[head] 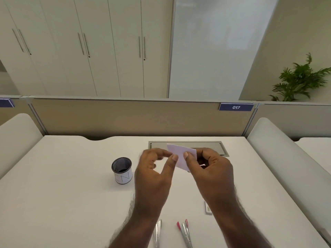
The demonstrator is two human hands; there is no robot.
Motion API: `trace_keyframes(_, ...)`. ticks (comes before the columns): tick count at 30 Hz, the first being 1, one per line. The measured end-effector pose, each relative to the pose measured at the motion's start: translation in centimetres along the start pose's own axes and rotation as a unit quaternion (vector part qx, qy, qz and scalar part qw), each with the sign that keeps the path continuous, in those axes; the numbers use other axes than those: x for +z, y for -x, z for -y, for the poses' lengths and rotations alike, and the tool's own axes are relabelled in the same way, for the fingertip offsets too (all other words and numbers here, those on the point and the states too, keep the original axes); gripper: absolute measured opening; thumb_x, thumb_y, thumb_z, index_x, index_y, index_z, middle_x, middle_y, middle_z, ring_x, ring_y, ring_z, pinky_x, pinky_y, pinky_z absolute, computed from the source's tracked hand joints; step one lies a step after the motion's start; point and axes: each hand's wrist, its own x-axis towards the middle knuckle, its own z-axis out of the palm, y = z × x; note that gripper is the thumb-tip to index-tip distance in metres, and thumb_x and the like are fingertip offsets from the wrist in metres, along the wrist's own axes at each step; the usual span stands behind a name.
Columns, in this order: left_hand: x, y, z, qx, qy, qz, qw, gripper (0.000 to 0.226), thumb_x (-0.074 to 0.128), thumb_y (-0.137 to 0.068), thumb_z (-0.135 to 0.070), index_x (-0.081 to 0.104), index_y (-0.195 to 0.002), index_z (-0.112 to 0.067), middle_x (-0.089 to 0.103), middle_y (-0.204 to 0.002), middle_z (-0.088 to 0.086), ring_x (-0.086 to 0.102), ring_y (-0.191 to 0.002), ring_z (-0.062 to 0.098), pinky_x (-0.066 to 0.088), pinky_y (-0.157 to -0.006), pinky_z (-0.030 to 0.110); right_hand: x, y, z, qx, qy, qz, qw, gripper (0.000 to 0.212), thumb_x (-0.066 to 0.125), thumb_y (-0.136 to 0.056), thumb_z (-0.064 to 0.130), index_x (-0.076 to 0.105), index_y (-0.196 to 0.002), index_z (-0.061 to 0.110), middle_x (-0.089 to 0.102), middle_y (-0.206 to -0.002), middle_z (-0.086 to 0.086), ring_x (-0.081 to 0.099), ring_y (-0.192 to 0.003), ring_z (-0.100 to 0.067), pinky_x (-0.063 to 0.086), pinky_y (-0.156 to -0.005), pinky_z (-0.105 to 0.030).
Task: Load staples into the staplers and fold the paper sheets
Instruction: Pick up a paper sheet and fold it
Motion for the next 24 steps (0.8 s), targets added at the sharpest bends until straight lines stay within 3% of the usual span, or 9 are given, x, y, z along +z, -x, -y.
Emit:
trace_keyframes(3, 0.2, 0.5, -0.9, -0.035, 0.114, 0.099, 0.988, 0.028, 0.053, -0.091, -0.046, 0.072, -0.102, -0.03, 0.073, -0.105, -0.008, 0.066, -0.106, 0.012, 0.051, -0.09, 0.031, 0.3, 0.2, 1.4, -0.08, -0.006, 0.015, 0.997, 0.007, 0.074, -0.084, 0.026, 0.074, -0.091, 0.027, 0.07, -0.085, 0.014, 0.068, -0.074, -0.003, 0.049, -0.06, -0.008)
trace_keyframes(5, -0.1, 0.4, -1.6, -0.041, 0.162, 0.135, 0.977, 0.037, 0.048, -0.093, -0.05, 0.072, -0.107, -0.026, 0.074, -0.109, -0.003, 0.066, -0.11, 0.016, 0.052, -0.092, 0.027, 0.2, 0.5, 2.0, -0.103, -0.009, 0.044, 0.994, 0.019, 0.068, -0.087, 0.032, 0.074, -0.102, 0.021, 0.068, -0.093, 0.012, 0.067, -0.082, -0.002, 0.049, -0.066, -0.007)
trace_keyframes(8, -0.5, -0.1, -2.4, -0.083, 0.226, 0.132, 0.962, 0.031, 0.056, -0.093, -0.041, 0.074, -0.104, -0.019, 0.076, -0.103, 0.006, 0.07, -0.102, 0.023, 0.055, -0.086, 0.028, 0.0, 0.7, 2.4, -0.126, 0.01, 0.068, 0.99, 0.028, 0.057, -0.091, 0.027, 0.071, -0.113, 0.021, 0.065, -0.098, 0.012, 0.064, -0.093, -0.004, 0.047, -0.073, -0.007)
trace_keyframes(11, -0.8, -0.8, -2.6, -0.116, 0.242, 0.091, 0.959, 0.019, 0.059, -0.095, -0.018, 0.077, -0.097, -0.013, 0.076, -0.094, 0.012, 0.072, -0.089, 0.029, 0.058, -0.074, 0.029, -0.1, 0.7, 2.5, -0.143, 0.014, 0.045, 0.989, 0.023, 0.059, -0.089, 0.021, 0.071, -0.107, 0.028, 0.063, -0.095, 0.015, 0.063, -0.087, -0.007, 0.046, -0.068, -0.01)
trace_keyframes(14, -1.2, -1.3, -2.9, -0.141, 0.255, 0.064, 0.954, 0.021, 0.059, -0.092, -0.014, 0.079, -0.087, -0.018, 0.076, -0.084, 0.009, 0.07, -0.074, 0.02, 0.058, -0.063, 0.027, -0.3, 0.0, 2.2, -0.088, 0.003, -0.012, 0.996, 0.021, 0.067, -0.085, 0.035, 0.064, -0.106, 0.036, 0.06, -0.097, 0.018, 0.06, -0.084, -0.01, 0.047, -0.064, -0.015)
trace_keyframes(17, -1.4, -1.6, -3.2, -0.145, 0.254, 0.069, 0.954, 0.018, 0.062, -0.089, -0.017, 0.079, -0.085, -0.018, 0.076, -0.083, 0.009, 0.071, -0.074, 0.018, 0.058, -0.061, 0.026, -0.4, -1.0, 2.1, 0.032, -0.082, 0.043, 0.995, 0.036, 0.068, -0.077, 0.051, 0.062, -0.11, 0.038, 0.064, -0.097, 0.024, 0.063, -0.085, -0.004, 0.052, -0.064, -0.016)
trace_keyframes(20, -1.3, -1.7, -3.2, -0.144, 0.244, 0.086, 0.955, 0.018, 0.062, -0.09, -0.015, 0.079, -0.087, -0.016, 0.076, -0.085, 0.011, 0.073, -0.077, 0.021, 0.058, -0.062, 0.027, -0.3, -1.6, 2.0, 0.071, -0.153, 0.105, 0.98, 0.019, 0.071, -0.081, 0.039, 0.073, -0.096, 0.029, 0.074, -0.084, 0.011, 0.065, -0.07, -0.003, 0.051, -0.061, -0.016)
trace_keyframes(24, -1.4, -1.6, -3.2, -0.147, 0.234, 0.113, 0.954, 0.017, 0.061, -0.091, -0.013, 0.078, -0.094, -0.015, 0.077, -0.088, 0.009, 0.073, -0.08, 0.019, 0.058, -0.063, 0.026, -0.1, -1.8, 1.6, 0.079, -0.189, 0.121, 0.971, 0.009, 0.073, -0.084, 0.028, 0.076, -0.09, 0.022, 0.076, -0.082, 0.001, 0.069, -0.075, -0.012, 0.054, -0.064, -0.019)
